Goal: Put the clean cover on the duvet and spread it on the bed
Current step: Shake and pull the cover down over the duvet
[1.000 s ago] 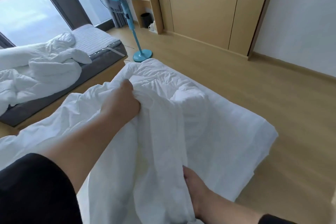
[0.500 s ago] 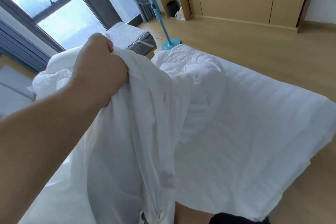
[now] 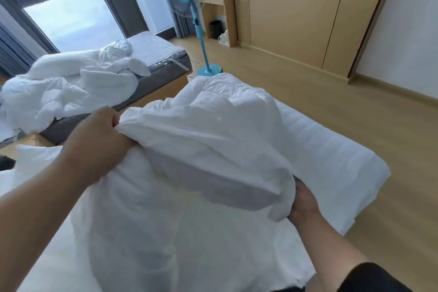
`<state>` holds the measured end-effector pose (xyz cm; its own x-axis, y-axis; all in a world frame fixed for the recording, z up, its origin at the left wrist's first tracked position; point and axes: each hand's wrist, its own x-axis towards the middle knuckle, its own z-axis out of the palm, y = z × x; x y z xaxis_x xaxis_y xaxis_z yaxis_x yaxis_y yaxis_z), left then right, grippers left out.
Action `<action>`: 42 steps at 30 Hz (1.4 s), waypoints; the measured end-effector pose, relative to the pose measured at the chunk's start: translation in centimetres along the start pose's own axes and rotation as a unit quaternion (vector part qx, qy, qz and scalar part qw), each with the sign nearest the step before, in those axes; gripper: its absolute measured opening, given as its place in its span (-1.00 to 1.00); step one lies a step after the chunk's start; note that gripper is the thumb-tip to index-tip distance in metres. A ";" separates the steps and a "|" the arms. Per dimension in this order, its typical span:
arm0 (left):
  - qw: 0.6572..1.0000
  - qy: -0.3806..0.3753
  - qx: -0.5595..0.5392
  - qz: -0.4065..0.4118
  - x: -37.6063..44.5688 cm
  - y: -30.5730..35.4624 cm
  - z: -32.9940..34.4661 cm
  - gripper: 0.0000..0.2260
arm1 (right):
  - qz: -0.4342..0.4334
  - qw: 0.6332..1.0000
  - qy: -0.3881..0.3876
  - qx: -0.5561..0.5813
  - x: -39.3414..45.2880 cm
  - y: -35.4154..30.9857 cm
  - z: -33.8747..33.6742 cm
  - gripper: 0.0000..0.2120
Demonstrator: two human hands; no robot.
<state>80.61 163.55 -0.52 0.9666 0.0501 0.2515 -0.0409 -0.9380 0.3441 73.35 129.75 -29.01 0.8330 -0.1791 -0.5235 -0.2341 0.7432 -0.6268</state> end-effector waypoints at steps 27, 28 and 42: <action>0.993 -0.084 0.046 0.064 -1.7 26.2 21.9 -0.55 | 0.131 0.939 -0.306 -0.092 4.6 -25.4 6.8 -0.49; 0.993 -0.096 0.032 0.060 -1.0 25.8 21.6 -0.64 | 0.137 0.934 -0.308 -0.117 5.2 -26.1 6.5 -0.47; 0.965 -0.198 -0.146 -0.091 0.4 26.0 13.1 -0.65 | 0.262 0.882 -0.329 -0.212 15.4 -28.2 1.0 -0.45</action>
<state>83.23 134.65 -3.35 0.9830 0.0158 -0.1827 0.1251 -0.7861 0.6052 93.31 106.71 -18.81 0.6321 0.6348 -0.4445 -0.7238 0.2788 -0.6311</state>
